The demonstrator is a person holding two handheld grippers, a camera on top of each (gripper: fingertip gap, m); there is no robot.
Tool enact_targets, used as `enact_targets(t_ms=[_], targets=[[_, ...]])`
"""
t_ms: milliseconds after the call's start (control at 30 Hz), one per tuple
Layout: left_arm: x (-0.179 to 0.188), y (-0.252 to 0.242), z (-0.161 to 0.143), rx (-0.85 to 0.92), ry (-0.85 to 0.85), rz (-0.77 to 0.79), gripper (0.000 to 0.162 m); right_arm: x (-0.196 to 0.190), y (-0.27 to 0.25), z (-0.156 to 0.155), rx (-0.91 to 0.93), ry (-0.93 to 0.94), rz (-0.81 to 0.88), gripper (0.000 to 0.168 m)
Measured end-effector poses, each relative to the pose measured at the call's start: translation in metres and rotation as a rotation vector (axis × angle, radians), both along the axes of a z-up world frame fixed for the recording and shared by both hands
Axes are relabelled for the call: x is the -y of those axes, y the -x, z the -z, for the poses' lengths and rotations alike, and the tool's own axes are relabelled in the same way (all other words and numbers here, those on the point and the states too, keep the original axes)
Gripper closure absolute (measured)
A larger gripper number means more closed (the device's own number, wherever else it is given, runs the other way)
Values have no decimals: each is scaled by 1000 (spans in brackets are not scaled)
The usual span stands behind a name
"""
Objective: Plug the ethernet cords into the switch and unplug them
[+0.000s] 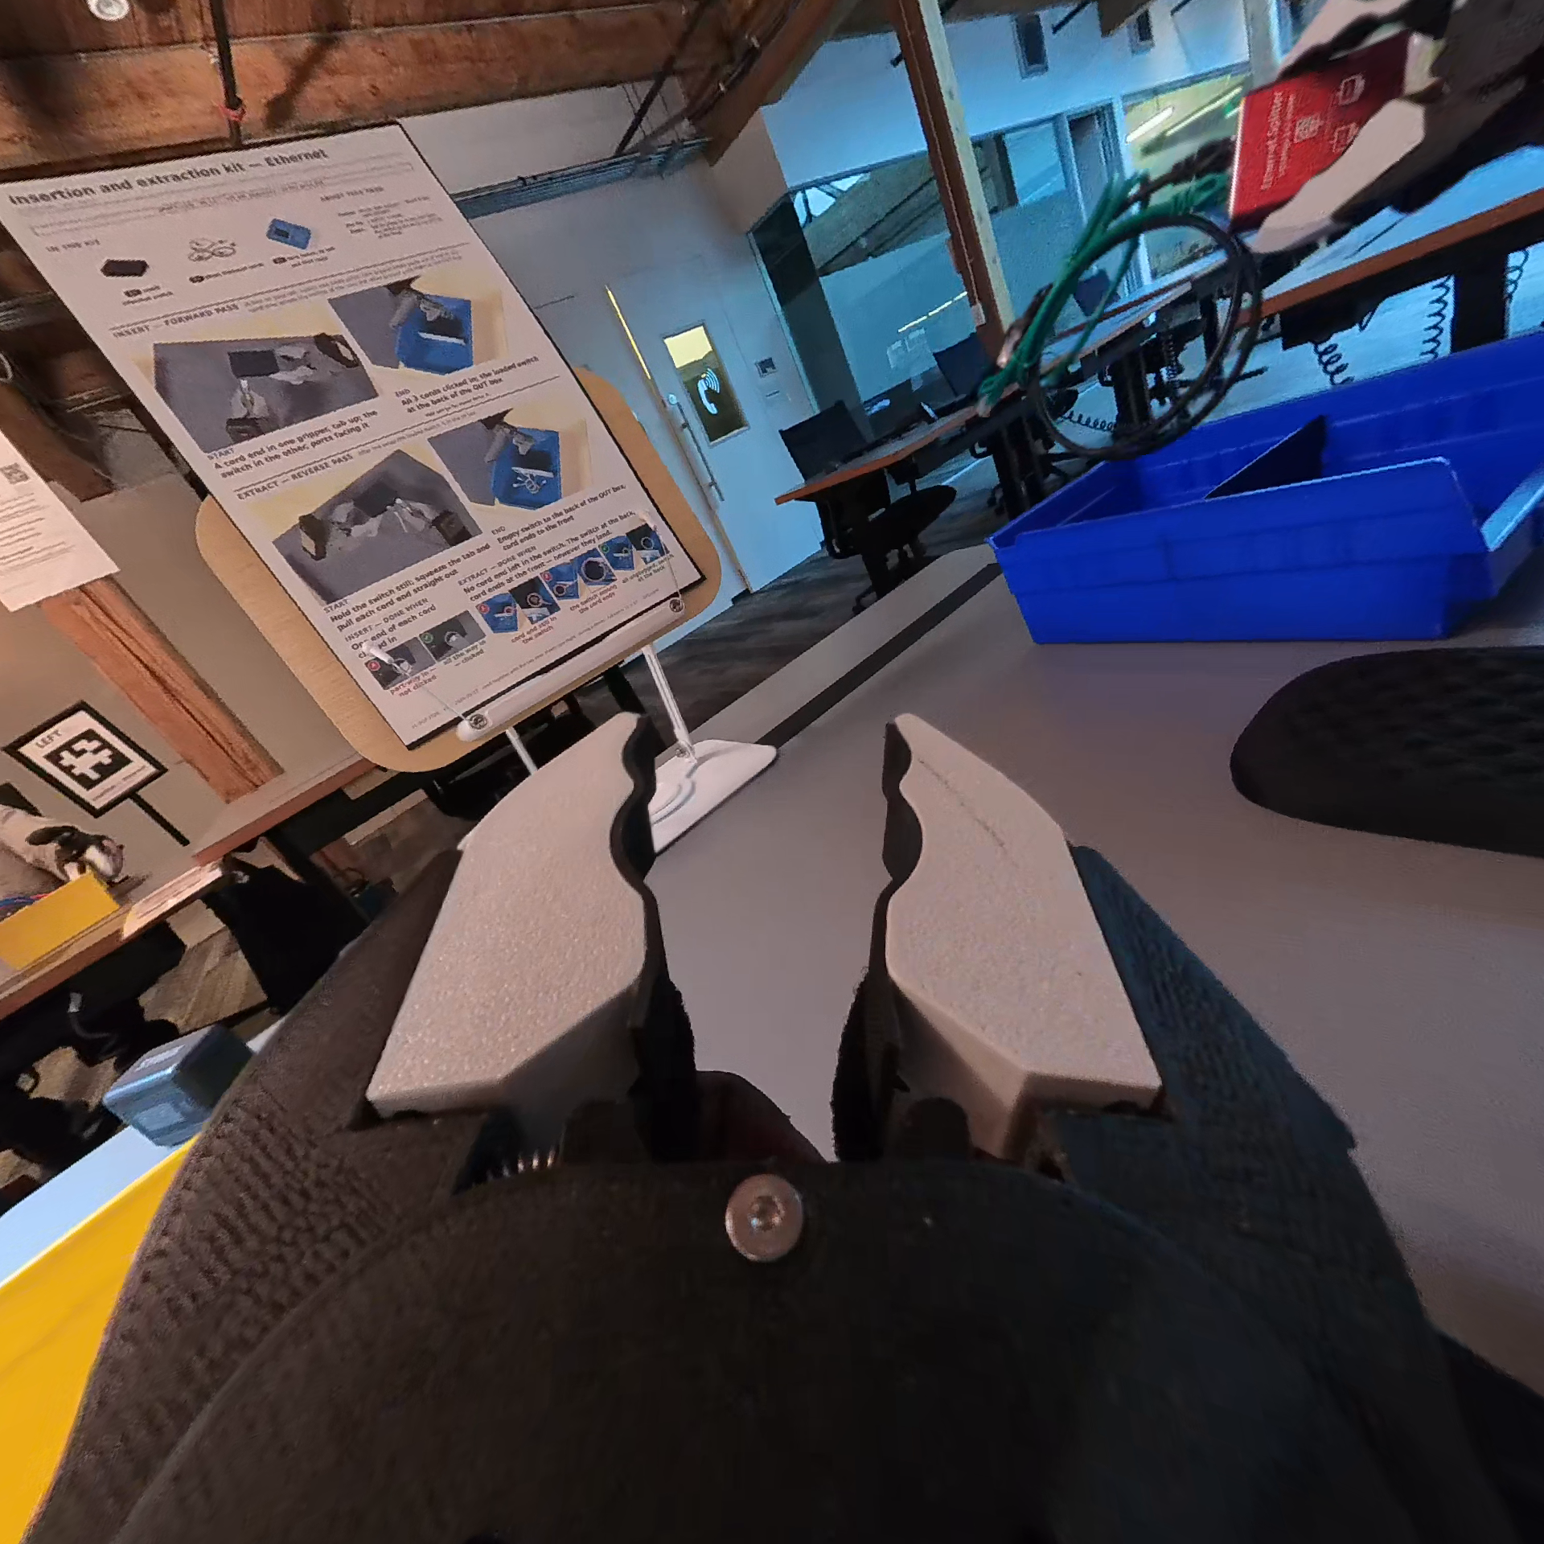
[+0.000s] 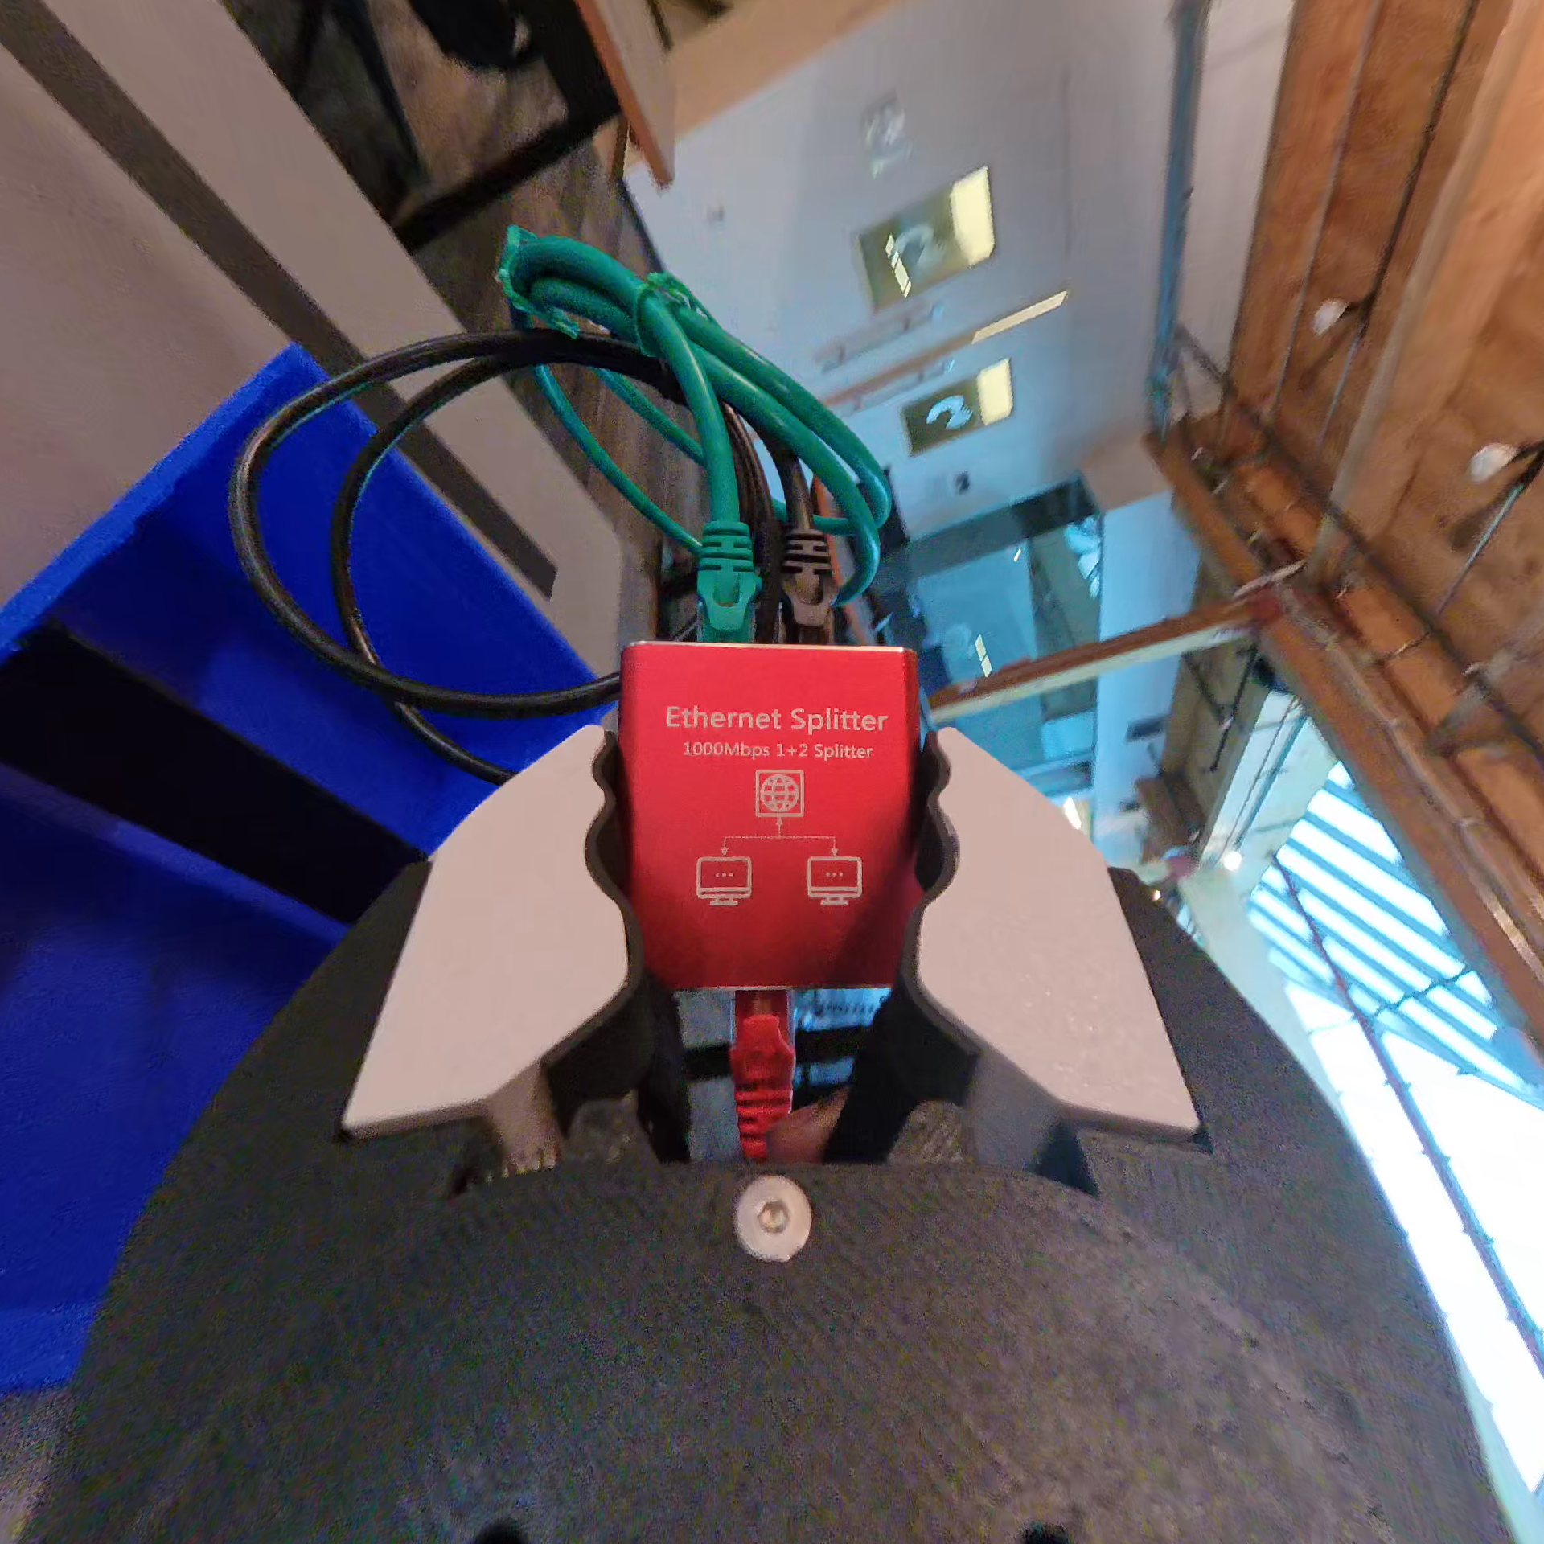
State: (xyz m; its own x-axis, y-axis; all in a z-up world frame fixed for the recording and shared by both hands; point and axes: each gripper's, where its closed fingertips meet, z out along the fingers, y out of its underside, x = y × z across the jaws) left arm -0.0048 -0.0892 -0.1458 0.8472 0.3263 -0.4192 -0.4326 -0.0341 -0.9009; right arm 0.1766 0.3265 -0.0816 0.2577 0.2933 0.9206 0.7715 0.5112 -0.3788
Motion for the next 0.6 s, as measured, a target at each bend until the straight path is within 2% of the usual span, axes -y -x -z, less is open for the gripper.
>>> enact_targets(t_ms=[133, 333, 600], targets=[[-1, -2, 1, 3, 3, 15, 110, -10, 5, 21, 15, 122, 125, 99], [0, -1, 4, -15, 24, 10, 111, -12, 16, 56, -34, 458, 242, 99], [3, 1, 7, 0, 25, 23, 112, -28, 12, 103, -192, 767, 290, 99]])
